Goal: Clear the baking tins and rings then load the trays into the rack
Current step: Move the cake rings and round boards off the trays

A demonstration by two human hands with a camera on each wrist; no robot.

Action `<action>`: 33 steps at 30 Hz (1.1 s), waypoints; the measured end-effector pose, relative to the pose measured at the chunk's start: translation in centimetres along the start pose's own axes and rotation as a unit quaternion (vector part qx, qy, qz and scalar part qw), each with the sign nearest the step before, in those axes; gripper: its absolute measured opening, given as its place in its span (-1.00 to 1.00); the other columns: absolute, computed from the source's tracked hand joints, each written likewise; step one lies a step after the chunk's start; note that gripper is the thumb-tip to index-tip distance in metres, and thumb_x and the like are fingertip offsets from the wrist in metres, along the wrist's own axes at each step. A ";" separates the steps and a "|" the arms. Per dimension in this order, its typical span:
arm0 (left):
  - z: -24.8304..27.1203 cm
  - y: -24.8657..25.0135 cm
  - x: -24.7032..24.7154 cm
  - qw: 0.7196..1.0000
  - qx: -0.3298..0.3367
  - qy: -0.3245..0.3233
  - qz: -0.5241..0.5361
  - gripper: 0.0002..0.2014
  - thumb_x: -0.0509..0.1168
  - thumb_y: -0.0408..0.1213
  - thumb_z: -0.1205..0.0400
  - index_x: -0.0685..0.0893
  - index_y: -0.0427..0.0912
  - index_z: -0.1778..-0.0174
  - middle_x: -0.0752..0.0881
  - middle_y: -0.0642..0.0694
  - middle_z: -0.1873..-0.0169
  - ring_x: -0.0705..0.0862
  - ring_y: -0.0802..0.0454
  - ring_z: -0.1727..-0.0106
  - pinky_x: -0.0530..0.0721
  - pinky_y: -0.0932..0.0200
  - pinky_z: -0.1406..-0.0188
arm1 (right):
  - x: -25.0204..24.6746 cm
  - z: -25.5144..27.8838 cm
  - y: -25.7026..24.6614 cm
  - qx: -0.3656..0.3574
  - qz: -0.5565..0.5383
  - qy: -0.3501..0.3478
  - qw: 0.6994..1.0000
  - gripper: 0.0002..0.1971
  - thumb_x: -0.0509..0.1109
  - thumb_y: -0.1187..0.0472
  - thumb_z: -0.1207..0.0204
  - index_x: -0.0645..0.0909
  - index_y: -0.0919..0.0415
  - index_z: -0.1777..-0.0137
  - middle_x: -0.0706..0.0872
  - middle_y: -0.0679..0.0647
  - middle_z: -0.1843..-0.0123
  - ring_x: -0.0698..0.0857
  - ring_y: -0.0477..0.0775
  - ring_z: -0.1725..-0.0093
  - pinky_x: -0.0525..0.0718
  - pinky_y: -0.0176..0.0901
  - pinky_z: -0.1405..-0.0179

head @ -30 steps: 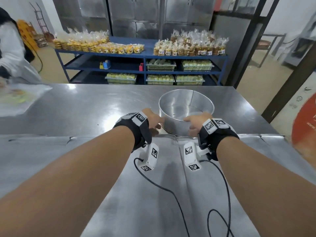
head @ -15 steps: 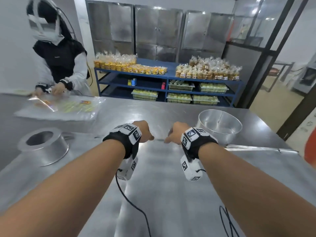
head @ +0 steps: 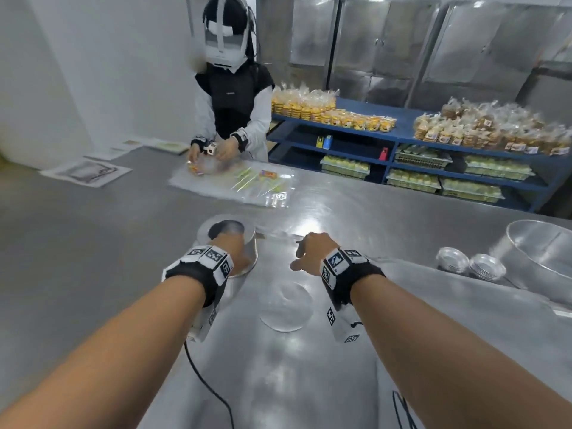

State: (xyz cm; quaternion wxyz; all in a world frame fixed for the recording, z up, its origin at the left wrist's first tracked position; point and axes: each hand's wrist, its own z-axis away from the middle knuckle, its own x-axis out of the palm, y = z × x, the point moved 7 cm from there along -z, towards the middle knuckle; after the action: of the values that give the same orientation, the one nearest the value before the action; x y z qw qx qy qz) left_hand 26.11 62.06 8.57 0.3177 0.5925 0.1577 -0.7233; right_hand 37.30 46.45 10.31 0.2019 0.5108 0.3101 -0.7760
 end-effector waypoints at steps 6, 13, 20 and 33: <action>-6.2 -8.4 0.7 0.994 -0.080 0.046 0.066 -0.54 0.34 -0.05 -0.64 0.57 -0.27 -0.36 0.69 -0.29 -0.25 0.68 -0.29 -0.23 0.65 -0.02 -0.16 | 3.7 -6.9 -6.0 -0.022 -0.038 0.015 0.999 -0.53 0.40 -0.08 -0.57 0.68 0.36 -0.20 0.75 0.17 -0.12 0.73 0.22 -0.18 0.70 -0.01 -0.05; -10.7 -12.2 3.8 0.973 -0.136 0.037 0.184 -0.53 0.27 0.12 -0.69 0.66 -0.31 -0.02 0.69 -0.23 0.02 0.69 -0.29 -0.06 0.57 0.06 0.04 | 5.9 -13.0 -7.9 0.029 -0.150 0.023 0.988 -0.57 0.38 -0.10 -0.60 0.44 0.24 0.27 0.59 0.08 0.28 0.65 0.16 0.14 0.62 -0.11 0.17; -9.7 -12.0 3.9 0.951 -0.160 0.058 0.258 -0.58 0.52 0.02 -0.48 0.72 -0.32 0.05 0.74 -0.25 0.14 0.69 -0.26 0.13 0.57 0.10 0.22 | 8.0 -13.2 -7.3 0.072 -0.275 0.011 0.959 -0.82 0.55 0.20 -0.41 0.61 0.25 0.19 0.73 0.10 0.15 0.76 0.10 0.11 0.79 -0.21 0.26; 4.2 -4.7 -0.5 0.883 -0.117 0.185 0.416 -0.45 0.58 -0.23 -0.45 0.41 -0.25 -0.20 0.59 -0.07 0.11 0.66 -0.21 -0.04 0.63 -0.01 0.05 | 4.0 1.1 0.2 0.106 -0.554 0.103 0.820 -0.44 0.37 -0.34 -0.37 0.70 0.24 0.23 0.85 0.13 0.23 0.84 0.19 0.20 0.83 0.05 0.14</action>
State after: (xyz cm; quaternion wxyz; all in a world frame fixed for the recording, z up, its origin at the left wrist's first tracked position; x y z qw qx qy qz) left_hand 19.96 63.18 9.37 0.6213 0.6854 0.0362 -0.3780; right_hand 35.16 45.55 6.91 -0.3501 0.3480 0.4754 -0.7282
